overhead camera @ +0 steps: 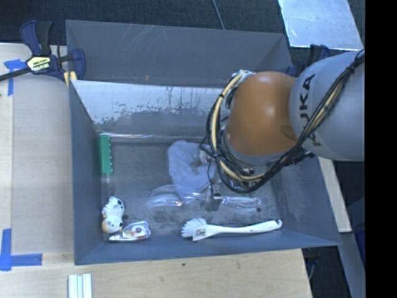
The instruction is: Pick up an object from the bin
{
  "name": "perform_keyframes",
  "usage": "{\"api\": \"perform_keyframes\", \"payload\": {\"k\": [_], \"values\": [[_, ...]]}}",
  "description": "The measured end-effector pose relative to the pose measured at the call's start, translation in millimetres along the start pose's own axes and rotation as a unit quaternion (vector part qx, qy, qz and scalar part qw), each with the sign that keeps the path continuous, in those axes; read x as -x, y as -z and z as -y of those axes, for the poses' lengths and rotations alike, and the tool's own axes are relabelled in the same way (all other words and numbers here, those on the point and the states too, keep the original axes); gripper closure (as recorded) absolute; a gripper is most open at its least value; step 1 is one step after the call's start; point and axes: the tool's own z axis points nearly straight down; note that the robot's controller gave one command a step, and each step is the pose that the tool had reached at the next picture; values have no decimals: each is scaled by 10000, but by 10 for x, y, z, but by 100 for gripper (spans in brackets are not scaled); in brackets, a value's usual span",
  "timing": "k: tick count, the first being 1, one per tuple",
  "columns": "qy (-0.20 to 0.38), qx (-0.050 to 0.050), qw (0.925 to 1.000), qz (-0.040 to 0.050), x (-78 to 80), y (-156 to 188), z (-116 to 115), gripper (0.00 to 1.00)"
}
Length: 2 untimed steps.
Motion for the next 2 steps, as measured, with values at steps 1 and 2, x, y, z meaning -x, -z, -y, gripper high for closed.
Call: {"api": "perform_keyframes", "payload": {"k": [1, 2], "values": [[-14, 3, 10000, 37, 19, 33, 2, 0], [1717, -3, 9851, 48, 801, -878, 57, 0]]}}
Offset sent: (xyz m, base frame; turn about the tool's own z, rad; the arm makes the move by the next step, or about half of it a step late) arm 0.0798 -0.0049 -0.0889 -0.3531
